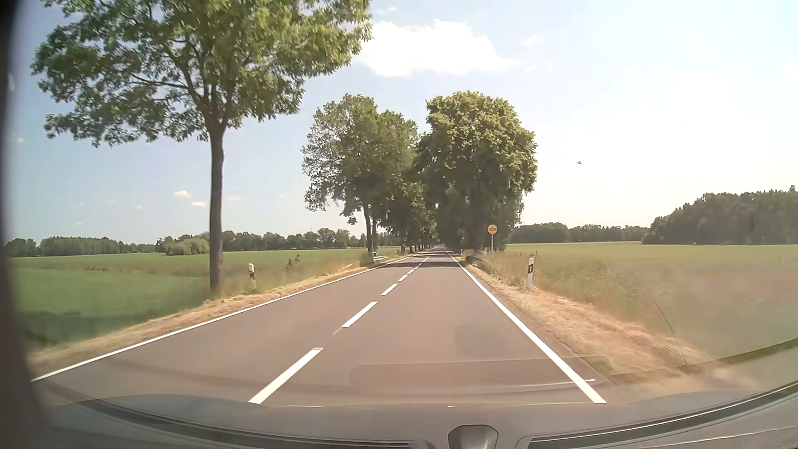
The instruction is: Follow the waypoints while adhering to traffic rules and regulations
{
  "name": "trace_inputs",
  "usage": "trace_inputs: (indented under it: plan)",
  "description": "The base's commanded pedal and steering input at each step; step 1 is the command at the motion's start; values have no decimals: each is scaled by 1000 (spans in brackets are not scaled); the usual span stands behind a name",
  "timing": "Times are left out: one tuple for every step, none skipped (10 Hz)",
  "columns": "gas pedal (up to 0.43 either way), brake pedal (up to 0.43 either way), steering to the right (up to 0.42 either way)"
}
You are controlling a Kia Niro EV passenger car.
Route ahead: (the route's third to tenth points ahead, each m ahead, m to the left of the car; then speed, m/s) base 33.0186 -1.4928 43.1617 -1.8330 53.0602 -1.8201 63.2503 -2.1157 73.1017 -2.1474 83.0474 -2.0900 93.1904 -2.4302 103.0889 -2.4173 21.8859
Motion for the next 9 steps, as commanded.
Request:
trace_inputs:
  plan:
    - [500, 6, 4]
    - [500, 6, 4]
    - [500, 6, 4]
    - [500, 6, 4]
    - [500, 6, 5]
    - [500, 6, 5]
    - [500, 6, 5]
    - [500, 6, 5]
    - [500, 6, 5]
